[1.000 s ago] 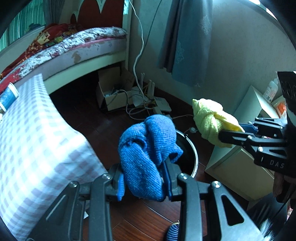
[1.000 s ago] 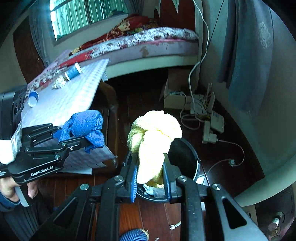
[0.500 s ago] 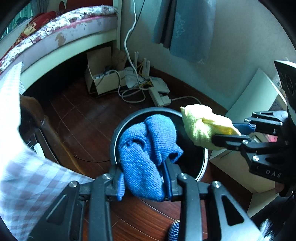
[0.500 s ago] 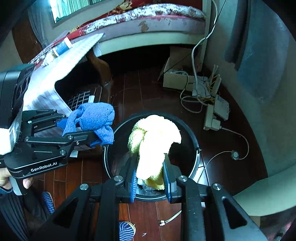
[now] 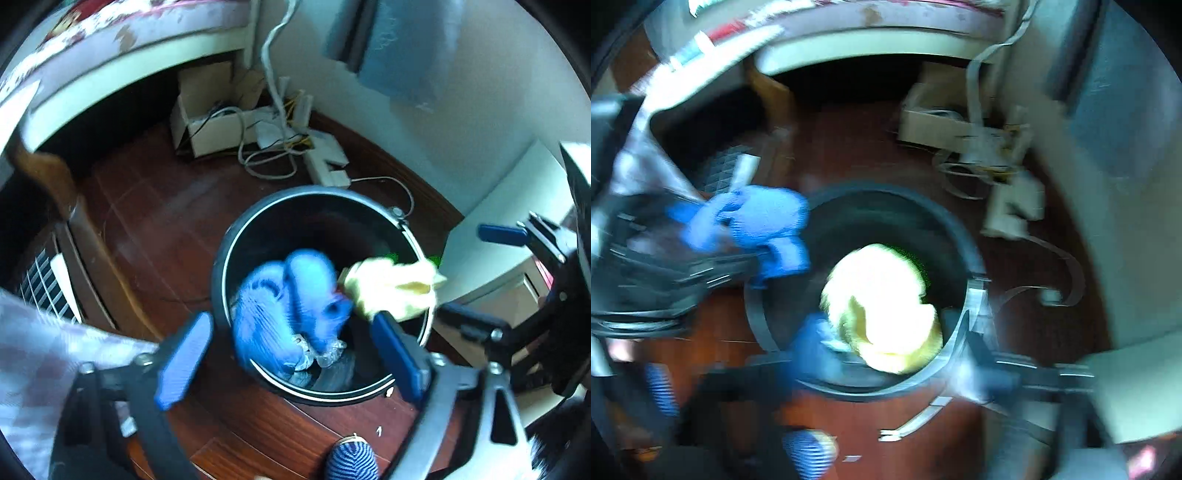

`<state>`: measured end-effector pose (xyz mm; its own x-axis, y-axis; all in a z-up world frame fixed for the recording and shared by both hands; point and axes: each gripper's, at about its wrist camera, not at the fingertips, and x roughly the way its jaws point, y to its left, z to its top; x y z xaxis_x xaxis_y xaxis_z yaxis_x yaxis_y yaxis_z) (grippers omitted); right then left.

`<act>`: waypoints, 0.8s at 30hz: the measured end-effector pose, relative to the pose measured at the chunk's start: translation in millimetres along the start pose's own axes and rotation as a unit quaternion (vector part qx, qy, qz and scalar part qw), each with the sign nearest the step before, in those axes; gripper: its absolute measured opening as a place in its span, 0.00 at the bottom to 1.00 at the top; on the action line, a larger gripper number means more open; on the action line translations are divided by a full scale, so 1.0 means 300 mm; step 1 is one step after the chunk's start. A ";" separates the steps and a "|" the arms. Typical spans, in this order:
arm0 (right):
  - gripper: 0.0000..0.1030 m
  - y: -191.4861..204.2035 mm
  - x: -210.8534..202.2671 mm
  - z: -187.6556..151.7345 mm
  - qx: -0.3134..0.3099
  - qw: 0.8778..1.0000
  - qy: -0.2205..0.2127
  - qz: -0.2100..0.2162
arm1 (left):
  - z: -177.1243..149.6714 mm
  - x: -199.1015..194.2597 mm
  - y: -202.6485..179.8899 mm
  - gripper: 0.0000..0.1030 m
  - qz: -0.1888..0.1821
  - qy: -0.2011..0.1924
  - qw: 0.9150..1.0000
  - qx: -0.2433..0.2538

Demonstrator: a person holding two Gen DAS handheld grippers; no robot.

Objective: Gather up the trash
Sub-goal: 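Open both tools over the black bin to drop both cloths, then move both tools back over the bed toward the cups and tissues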

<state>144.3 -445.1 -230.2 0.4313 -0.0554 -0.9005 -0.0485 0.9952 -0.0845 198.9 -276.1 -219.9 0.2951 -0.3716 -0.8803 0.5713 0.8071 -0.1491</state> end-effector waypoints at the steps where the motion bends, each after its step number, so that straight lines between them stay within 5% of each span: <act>1: 0.99 -0.016 0.013 -0.009 0.009 1.000 0.010 -0.008 | -0.005 0.008 0.002 0.90 0.008 0.005 1.000 -0.002; 7: 0.99 -0.065 0.029 -0.038 0.028 0.999 0.021 -0.026 | -0.031 0.019 0.009 0.98 0.047 -0.001 0.999 -0.005; 24: 0.99 -0.026 -0.054 -0.051 0.030 0.999 -0.002 -0.036 | -0.038 -0.037 -0.017 0.98 0.059 -0.016 0.998 0.003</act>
<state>124.0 -453.1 -221.5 0.4347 -0.1261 -0.8917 0.0369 0.9918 -0.1222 183.9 -270.9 -214.6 0.3841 -0.2885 -0.8771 0.5356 0.8434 -0.0429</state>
